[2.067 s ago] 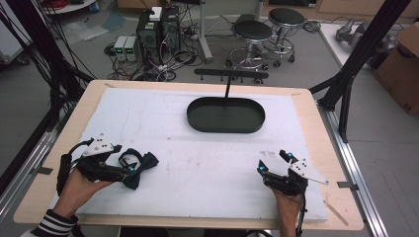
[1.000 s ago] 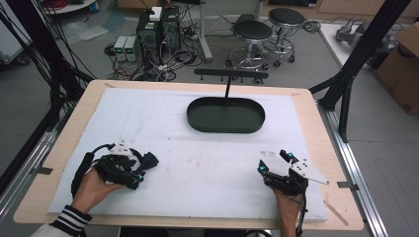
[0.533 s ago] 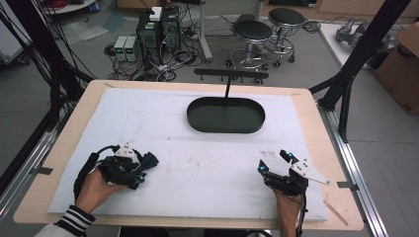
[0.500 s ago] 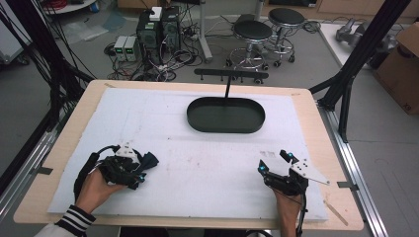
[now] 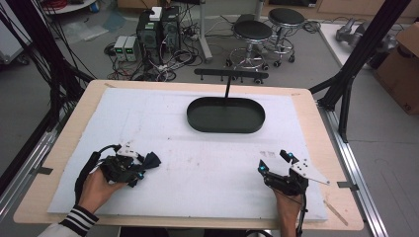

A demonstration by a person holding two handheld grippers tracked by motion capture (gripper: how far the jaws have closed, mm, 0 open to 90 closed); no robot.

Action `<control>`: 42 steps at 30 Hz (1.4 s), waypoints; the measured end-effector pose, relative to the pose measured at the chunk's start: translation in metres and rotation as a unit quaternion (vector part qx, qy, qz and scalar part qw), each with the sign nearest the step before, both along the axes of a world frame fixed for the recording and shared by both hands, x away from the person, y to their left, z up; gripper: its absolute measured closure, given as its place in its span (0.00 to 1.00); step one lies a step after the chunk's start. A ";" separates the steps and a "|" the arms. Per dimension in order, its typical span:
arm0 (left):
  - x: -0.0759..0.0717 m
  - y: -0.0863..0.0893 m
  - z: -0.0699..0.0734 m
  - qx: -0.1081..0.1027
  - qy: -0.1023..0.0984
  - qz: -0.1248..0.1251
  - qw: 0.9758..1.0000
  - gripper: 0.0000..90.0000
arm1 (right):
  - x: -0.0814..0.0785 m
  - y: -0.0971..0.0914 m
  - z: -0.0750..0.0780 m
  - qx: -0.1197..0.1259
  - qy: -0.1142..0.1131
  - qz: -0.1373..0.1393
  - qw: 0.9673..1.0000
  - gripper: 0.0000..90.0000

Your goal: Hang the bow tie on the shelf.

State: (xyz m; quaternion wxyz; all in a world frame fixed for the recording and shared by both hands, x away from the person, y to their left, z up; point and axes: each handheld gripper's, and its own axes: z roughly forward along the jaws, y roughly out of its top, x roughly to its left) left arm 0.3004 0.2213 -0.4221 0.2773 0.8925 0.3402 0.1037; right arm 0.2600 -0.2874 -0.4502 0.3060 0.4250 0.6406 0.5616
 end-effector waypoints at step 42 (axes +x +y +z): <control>0.000 0.008 0.048 -0.171 -0.232 0.005 0.958 0.83 | 0.000 0.001 0.000 -0.004 0.000 0.002 1.000 0.13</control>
